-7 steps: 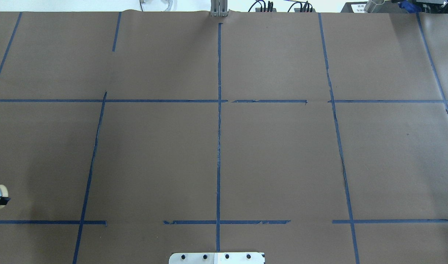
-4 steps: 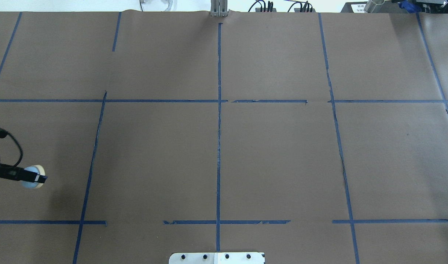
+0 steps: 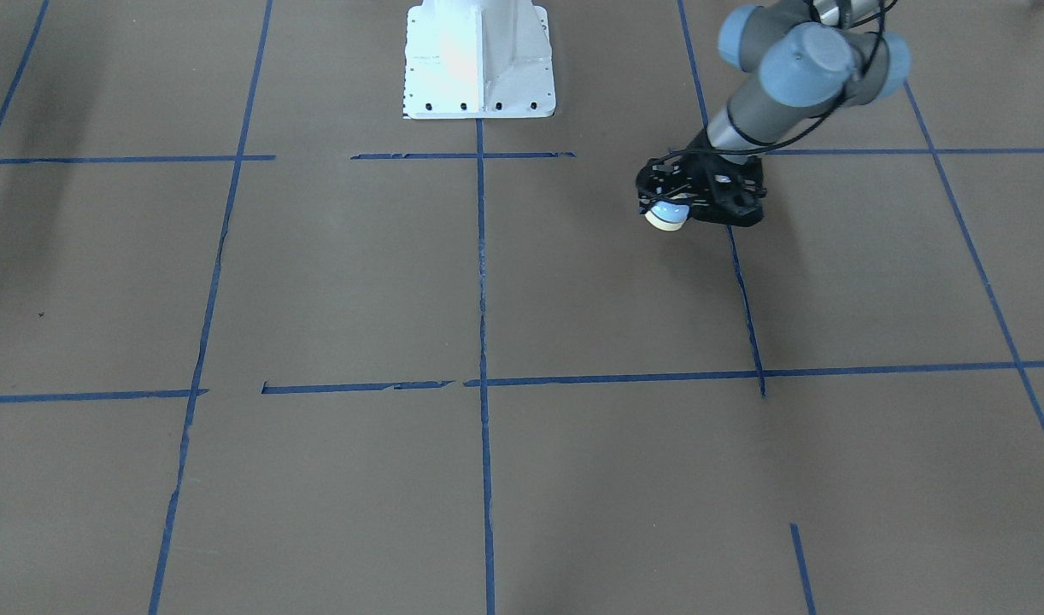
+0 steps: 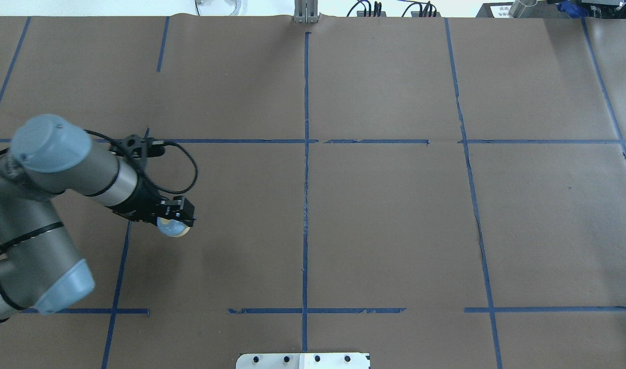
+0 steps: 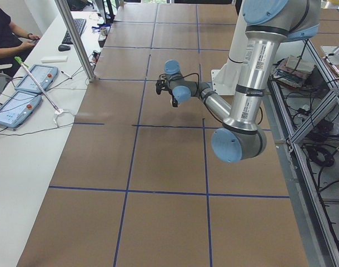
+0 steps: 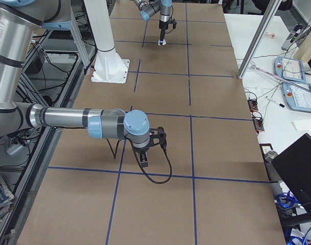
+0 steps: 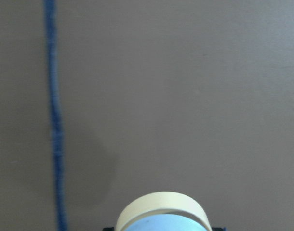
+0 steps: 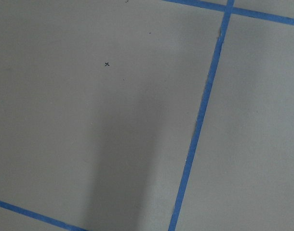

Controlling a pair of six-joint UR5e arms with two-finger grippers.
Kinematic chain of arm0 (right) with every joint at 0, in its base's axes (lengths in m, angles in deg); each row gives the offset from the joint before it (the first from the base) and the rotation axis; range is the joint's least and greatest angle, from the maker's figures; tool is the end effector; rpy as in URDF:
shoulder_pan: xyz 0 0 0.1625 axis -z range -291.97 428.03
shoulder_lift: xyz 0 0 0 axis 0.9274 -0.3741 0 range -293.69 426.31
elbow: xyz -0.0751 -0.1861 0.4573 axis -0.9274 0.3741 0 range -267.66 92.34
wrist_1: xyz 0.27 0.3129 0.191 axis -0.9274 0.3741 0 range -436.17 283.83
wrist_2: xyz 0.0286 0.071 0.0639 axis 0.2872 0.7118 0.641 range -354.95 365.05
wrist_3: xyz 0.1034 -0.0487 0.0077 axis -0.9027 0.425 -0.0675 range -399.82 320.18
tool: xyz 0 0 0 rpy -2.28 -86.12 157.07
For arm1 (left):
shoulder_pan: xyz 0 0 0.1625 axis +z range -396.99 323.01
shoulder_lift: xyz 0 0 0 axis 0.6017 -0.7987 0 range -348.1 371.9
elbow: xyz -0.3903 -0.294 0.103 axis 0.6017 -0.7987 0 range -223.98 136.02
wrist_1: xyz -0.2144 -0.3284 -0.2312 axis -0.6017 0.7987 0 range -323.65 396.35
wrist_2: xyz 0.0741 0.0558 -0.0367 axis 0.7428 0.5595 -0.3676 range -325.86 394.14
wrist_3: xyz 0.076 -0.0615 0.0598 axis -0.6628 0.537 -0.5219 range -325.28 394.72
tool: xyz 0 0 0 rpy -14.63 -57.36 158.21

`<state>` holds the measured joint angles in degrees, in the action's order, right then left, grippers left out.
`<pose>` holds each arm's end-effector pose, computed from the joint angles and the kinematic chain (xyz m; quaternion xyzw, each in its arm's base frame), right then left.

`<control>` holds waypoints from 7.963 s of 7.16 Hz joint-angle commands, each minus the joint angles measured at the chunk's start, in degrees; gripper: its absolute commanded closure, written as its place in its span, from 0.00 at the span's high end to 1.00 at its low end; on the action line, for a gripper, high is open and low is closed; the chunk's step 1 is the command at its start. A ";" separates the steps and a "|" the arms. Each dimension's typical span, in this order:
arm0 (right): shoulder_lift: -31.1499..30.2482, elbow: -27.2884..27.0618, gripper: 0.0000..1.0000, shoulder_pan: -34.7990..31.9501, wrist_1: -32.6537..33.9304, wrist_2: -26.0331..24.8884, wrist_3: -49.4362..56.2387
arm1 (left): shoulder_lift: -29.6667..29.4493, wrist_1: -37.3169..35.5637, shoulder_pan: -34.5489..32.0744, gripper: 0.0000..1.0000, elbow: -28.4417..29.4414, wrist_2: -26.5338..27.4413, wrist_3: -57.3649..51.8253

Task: Place and press bell with both arms
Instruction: 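Carry the blue-and-white bell with the left gripper toward the table centre, then lower the bell onto the tape crossing and open the left gripper, then withdraw the left gripper from the bell while the right arm reaches toward it, then press down on the bell's top button with the right gripper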

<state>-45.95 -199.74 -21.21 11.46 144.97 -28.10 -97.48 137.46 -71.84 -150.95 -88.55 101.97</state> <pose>0.0410 -0.3492 0.6960 0.0576 -0.4183 -0.1065 0.9002 0.4967 -0.4328 0.3672 -0.0397 0.4625 0.0200 0.8855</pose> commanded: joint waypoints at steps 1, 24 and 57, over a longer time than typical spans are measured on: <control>0.11 0.11 1.00 0.12 0.00 0.00 -0.03 | -13.89 -13.92 3.82 0.00 4.97 1.75 6.54; 7.46 -0.24 1.00 11.77 -12.89 -0.61 -27.36 | -20.90 -16.21 -3.46 0.95 5.66 3.95 10.80; 71.48 27.39 0.00 58.85 0.07 -33.40 -91.26 | 4.27 -16.39 -6.90 1.00 -19.42 4.56 1.31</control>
<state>25.62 -169.39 38.52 10.13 111.10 -119.44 -93.19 121.08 -78.74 -170.29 -84.02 103.28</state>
